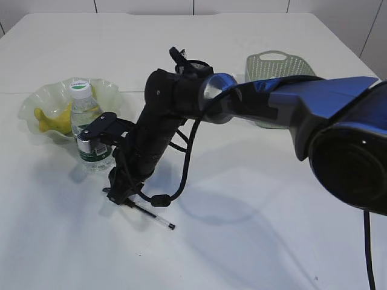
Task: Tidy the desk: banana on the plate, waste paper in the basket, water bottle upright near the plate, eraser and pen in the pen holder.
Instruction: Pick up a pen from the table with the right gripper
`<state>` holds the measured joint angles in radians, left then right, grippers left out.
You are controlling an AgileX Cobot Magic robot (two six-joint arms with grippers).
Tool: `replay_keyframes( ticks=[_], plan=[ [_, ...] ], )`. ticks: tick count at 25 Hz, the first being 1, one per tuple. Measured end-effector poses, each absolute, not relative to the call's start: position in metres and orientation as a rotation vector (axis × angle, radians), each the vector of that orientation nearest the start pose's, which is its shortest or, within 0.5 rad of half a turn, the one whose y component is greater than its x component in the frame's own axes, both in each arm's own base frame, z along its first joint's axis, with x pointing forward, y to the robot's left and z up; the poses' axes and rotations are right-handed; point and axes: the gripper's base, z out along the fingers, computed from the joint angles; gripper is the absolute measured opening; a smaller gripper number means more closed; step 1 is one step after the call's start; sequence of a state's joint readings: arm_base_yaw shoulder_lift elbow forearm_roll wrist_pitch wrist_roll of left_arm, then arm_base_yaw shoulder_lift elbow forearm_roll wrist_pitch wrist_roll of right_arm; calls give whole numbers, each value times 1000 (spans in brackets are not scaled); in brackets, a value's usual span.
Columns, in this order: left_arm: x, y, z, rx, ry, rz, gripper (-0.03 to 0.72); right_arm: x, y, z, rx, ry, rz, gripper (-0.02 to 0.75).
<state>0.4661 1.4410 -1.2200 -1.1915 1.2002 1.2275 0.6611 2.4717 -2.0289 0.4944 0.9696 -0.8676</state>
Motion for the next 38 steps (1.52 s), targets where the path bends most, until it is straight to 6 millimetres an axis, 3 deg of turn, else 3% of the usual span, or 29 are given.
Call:
replay_keyframes(
  ticks=[14, 27, 38],
  plan=[
    [287, 56, 361, 429, 1996, -702, 216, 385, 343, 114, -1686, 2268, 567, 192],
    [287, 56, 361, 429, 1996, -702, 216, 380, 326, 116, -1916, 2310, 403, 192],
    [287, 56, 361, 429, 1996, -702, 216, 380, 325, 116, -1922, 2324, 395, 192]
  ],
)
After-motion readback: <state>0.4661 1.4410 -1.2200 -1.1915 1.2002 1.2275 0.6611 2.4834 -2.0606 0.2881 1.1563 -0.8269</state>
